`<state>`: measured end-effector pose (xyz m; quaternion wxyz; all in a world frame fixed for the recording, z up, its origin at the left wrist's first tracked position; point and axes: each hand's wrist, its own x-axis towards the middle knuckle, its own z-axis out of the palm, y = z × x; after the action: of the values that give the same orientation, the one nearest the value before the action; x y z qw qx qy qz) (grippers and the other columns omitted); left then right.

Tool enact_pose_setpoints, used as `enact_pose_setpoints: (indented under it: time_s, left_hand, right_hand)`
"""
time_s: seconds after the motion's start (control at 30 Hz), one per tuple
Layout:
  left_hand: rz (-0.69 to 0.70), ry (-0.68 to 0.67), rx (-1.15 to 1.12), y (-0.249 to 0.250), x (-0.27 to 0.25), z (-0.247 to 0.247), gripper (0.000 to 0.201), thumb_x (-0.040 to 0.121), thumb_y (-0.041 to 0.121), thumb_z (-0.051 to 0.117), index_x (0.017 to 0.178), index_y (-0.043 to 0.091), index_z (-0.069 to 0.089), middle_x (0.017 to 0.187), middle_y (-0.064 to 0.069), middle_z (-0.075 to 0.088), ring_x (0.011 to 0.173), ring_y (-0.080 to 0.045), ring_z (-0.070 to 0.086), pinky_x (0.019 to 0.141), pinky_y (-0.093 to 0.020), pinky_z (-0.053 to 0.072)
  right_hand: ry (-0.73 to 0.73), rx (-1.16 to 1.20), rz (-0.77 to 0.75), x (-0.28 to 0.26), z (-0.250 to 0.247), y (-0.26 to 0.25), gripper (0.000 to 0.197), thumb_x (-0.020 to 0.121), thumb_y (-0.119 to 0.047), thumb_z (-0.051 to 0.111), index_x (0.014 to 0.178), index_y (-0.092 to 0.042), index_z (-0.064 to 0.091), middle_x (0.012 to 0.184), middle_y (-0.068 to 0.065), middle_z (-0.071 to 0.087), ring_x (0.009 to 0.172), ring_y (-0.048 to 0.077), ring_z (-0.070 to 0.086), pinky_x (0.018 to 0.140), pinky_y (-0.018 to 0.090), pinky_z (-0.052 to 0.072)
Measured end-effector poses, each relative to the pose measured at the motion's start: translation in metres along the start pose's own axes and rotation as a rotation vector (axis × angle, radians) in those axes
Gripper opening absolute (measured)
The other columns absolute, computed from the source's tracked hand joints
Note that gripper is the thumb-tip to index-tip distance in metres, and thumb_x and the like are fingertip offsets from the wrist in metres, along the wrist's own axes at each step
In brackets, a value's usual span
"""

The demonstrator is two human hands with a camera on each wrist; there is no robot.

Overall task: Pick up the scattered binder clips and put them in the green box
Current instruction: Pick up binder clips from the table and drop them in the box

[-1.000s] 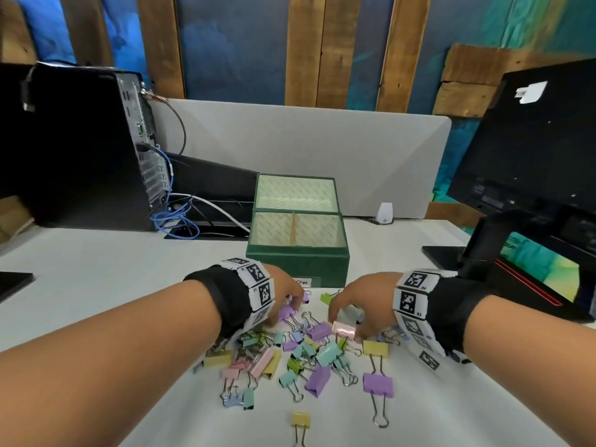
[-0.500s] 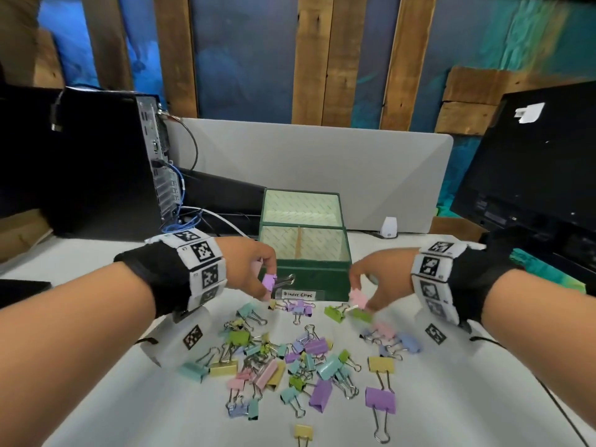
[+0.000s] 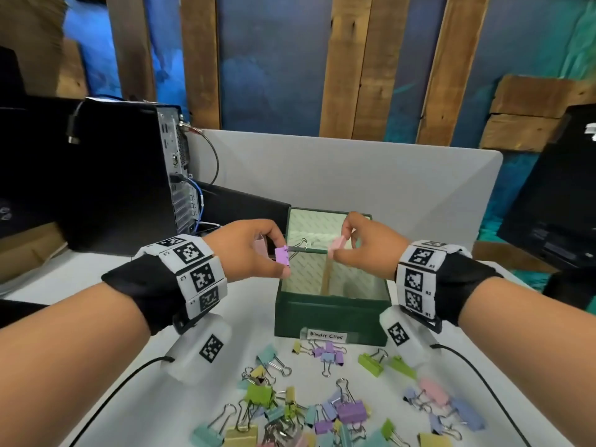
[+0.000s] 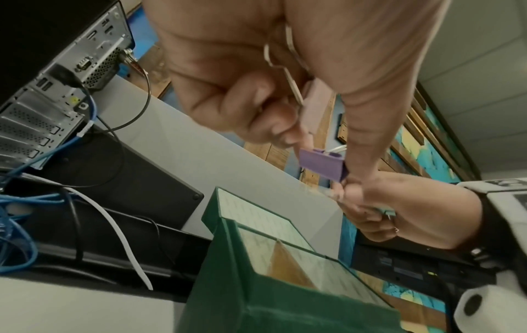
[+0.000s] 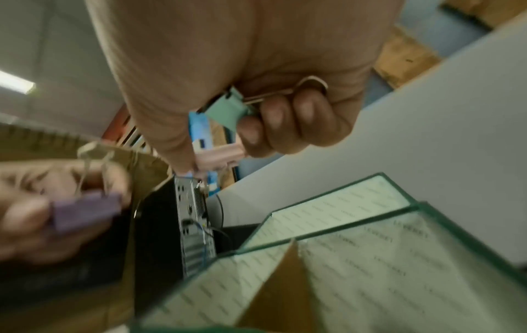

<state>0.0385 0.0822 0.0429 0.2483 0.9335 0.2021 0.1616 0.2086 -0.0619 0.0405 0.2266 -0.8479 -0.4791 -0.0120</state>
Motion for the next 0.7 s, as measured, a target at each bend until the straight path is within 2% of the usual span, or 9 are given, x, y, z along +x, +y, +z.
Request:
enact_pose_setpoints:
  time_s: [0.13,0.23,0.3,0.4,0.47,0.53,0.57,0.63,0.7]
  left_hand:
    - [-0.002,0.033,-0.007,-0.008,0.010,0.000,0.034,0.071,0.033,0.078,0.100,0.026,0.060,0.079,0.018,0.049,0.067,0.002,0.050,0.060,-0.018,0.044]
    - [-0.032,0.012,0.047,-0.009,0.014,0.004,0.035,0.071,0.037,0.077,0.100,0.029,0.060,0.078,0.017,0.046,0.067,0.001,0.049,0.062,-0.020,0.043]
    - [-0.047,-0.006,0.092,-0.009,0.016,0.006,0.035,0.072,0.038,0.076,0.101,0.029,0.060,0.077,0.016,0.047,0.066,0.000,0.050,0.061,-0.020,0.044]
    - [-0.079,-0.056,0.165,-0.009,0.018,0.010,0.037,0.074,0.039,0.074,0.105,0.030,0.058,0.080,0.013,0.052,0.067,-0.003,0.052,0.062,-0.018,0.045]
    - [-0.086,-0.082,0.222,-0.008,0.020,0.014,0.038,0.074,0.040,0.073,0.107,0.030,0.057,0.089,0.010,0.054,0.072,-0.007,0.054,0.066,-0.021,0.046]
    - [-0.089,-0.110,0.274,-0.005,0.024,0.019,0.040,0.074,0.039,0.073,0.110,0.028,0.057,0.098,0.008,0.050,0.081,-0.012,0.053,0.070,-0.023,0.046]
    - [-0.089,-0.126,0.294,-0.003,0.026,0.021,0.041,0.075,0.039,0.073,0.111,0.028,0.057,0.099,0.008,0.050,0.083,-0.013,0.053,0.067,-0.022,0.046]
    - [-0.088,-0.147,0.326,0.000,0.031,0.026,0.041,0.075,0.037,0.073,0.112,0.027,0.058,0.103,0.006,0.055,0.083,-0.013,0.053,0.063,-0.020,0.045]
    - [-0.087,-0.157,0.360,0.002,0.037,0.030,0.043,0.074,0.035,0.073,0.113,0.028,0.057,0.110,0.004,0.058,0.085,-0.013,0.054,0.071,-0.025,0.049]
  right_hand:
    - [-0.089,-0.178,-0.038,0.009,0.007,-0.005,0.035,0.077,-0.046,0.066,0.095,-0.025,0.044,0.073,-0.006,0.052,0.061,0.012,0.048,0.057,0.028,0.040]
    - [-0.139,-0.198,-0.030,0.016,0.014,-0.015,0.039,0.076,-0.045,0.068,0.105,-0.028,0.049,0.074,-0.010,0.049,0.070,0.015,0.052,0.063,0.028,0.042]
    - [-0.226,-0.263,-0.019,0.022,0.020,-0.020,0.049,0.076,-0.041,0.069,0.117,-0.026,0.047,0.082,-0.006,0.052,0.079,0.018,0.052,0.069,0.028,0.042]
    - [-0.287,-0.253,0.052,0.028,0.022,-0.023,0.050,0.079,-0.023,0.067,0.122,-0.017,0.042,0.076,-0.002,0.049,0.065,0.015,0.047,0.056,0.026,0.039]
    - [-0.313,-0.221,0.122,0.031,0.019,-0.025,0.045,0.080,-0.017,0.064,0.120,-0.015,0.044,0.072,-0.002,0.047,0.060,0.013,0.044,0.052,0.023,0.037]
    - [-0.353,-0.201,0.154,0.034,0.015,-0.026,0.045,0.079,-0.016,0.064,0.122,-0.013,0.049,0.074,-0.001,0.052,0.065,0.016,0.050,0.058,0.024,0.042]
    - [-0.371,-0.179,0.156,0.036,0.015,-0.026,0.049,0.078,-0.016,0.065,0.124,-0.013,0.050,0.078,0.000,0.058,0.072,0.018,0.055,0.064,0.026,0.046]
    - [-0.370,-0.138,0.152,0.041,0.018,-0.022,0.060,0.076,-0.017,0.069,0.131,-0.017,0.046,0.101,0.003,0.066,0.093,0.020,0.061,0.084,0.029,0.051]
    - [-0.330,-0.102,0.145,0.043,0.021,-0.017,0.064,0.077,-0.017,0.069,0.135,-0.021,0.042,0.120,0.002,0.062,0.108,0.021,0.059,0.093,0.031,0.049]
